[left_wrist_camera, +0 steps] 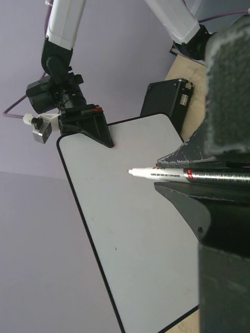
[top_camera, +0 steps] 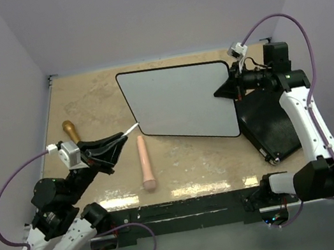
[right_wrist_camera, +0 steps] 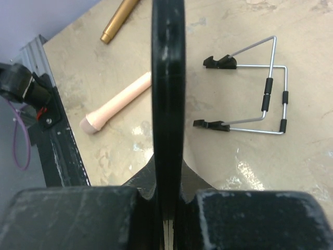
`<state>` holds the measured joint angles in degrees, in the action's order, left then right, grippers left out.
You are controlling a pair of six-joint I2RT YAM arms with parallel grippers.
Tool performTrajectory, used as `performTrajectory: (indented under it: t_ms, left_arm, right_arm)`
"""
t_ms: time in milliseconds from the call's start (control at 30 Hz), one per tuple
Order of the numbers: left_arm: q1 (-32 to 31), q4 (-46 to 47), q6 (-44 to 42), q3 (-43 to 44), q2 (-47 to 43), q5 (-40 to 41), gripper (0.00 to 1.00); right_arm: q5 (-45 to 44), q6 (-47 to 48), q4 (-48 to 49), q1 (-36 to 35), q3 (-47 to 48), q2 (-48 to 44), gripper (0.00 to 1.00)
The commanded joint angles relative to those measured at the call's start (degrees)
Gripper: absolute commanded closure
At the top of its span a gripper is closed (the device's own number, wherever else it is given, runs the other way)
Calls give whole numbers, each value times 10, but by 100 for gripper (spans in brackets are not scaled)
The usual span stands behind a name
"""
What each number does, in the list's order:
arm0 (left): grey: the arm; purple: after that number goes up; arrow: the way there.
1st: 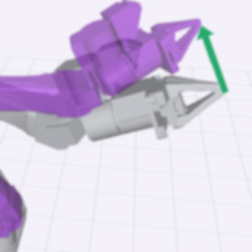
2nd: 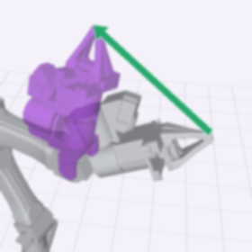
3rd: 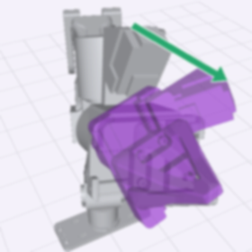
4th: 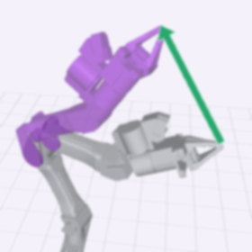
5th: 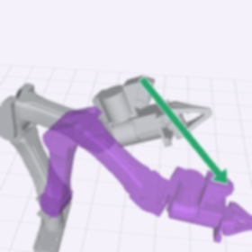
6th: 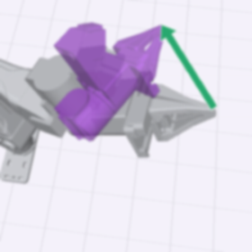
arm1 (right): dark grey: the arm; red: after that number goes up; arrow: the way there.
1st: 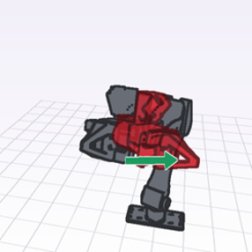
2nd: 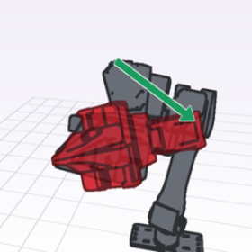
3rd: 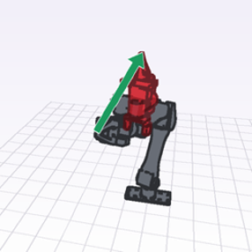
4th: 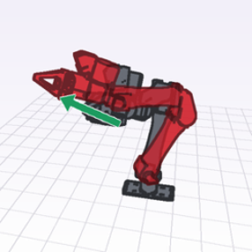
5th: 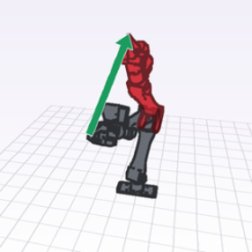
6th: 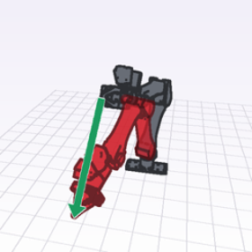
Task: Write a sentence on the whiteboard
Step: Move the whiteboard to the center of the board.
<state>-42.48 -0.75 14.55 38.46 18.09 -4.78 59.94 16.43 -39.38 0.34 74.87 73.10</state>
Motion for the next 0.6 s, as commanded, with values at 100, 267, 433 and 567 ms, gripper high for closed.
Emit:
performTrajectory:
  t_ms: [100,267,433,567]
  left_arm:
    - [3,-22,30,-15,-10,-16,100]
    - [2,-8,31,-46,-9,-8,100]
    - [3,57,33,-100,-1,21,100]
    - [3,112,24,-130,22,46,100]
  right_arm:
    - [15,34,-12,1,39,-63,100]
    - [1,47,-16,1,15,-60,100]
    - [6,104,-25,1,11,-38,100]
    - [26,138,-38,4,12,-18,100]
